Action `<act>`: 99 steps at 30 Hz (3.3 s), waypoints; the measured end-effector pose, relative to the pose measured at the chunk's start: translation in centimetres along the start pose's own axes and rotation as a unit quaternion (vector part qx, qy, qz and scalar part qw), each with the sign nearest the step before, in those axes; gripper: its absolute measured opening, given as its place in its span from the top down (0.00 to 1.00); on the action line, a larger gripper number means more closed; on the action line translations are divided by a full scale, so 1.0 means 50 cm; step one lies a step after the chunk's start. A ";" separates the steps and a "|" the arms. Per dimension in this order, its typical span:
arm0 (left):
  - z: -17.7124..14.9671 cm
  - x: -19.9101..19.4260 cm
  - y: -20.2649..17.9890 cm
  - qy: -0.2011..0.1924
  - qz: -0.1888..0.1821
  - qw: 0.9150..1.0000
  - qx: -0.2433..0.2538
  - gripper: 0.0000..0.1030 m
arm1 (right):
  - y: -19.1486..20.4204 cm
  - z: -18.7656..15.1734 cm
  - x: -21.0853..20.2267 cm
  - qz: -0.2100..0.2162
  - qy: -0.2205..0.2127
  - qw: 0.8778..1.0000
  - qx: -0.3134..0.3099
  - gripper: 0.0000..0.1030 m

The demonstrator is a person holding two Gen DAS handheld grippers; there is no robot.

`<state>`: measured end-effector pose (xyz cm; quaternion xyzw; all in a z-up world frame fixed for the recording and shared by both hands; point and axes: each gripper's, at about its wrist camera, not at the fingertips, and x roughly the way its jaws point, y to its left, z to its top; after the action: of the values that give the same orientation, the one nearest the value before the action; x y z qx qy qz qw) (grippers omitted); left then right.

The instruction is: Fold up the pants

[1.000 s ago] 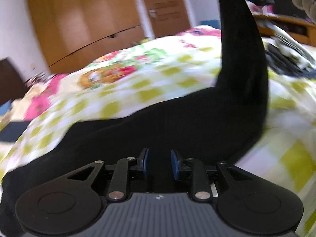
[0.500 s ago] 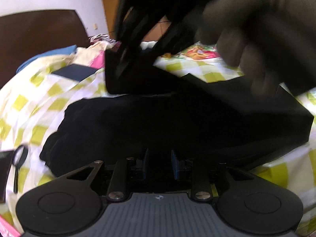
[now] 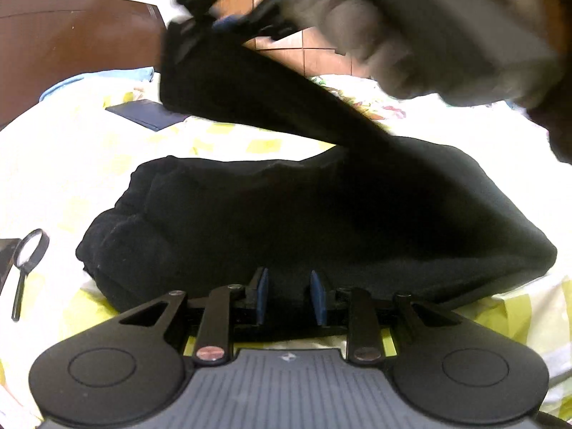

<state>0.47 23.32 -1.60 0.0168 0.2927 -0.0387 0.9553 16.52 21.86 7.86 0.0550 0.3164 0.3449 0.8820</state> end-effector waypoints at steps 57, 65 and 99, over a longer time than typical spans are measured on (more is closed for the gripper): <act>0.104 0.048 -0.096 0.040 0.055 0.989 0.129 0.49 | -0.534 -0.312 -0.311 0.000 0.065 0.937 0.342 0.48; 0.113 0.077 -0.152 0.051 0.033 0.986 0.155 0.49 | -0.575 -0.338 -0.280 0.141 0.066 0.904 0.398 0.40; 0.145 0.087 -0.608 -0.027 -0.060 0.961 0.269 0.66 | -0.702 -0.458 -0.711 -0.008 -0.064 0.878 0.475 0.87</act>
<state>5.57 -7.65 1.69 0.2540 0.2466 -0.1737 0.9190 3.05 -30.33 -2.88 0.4868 0.3856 0.1415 0.7709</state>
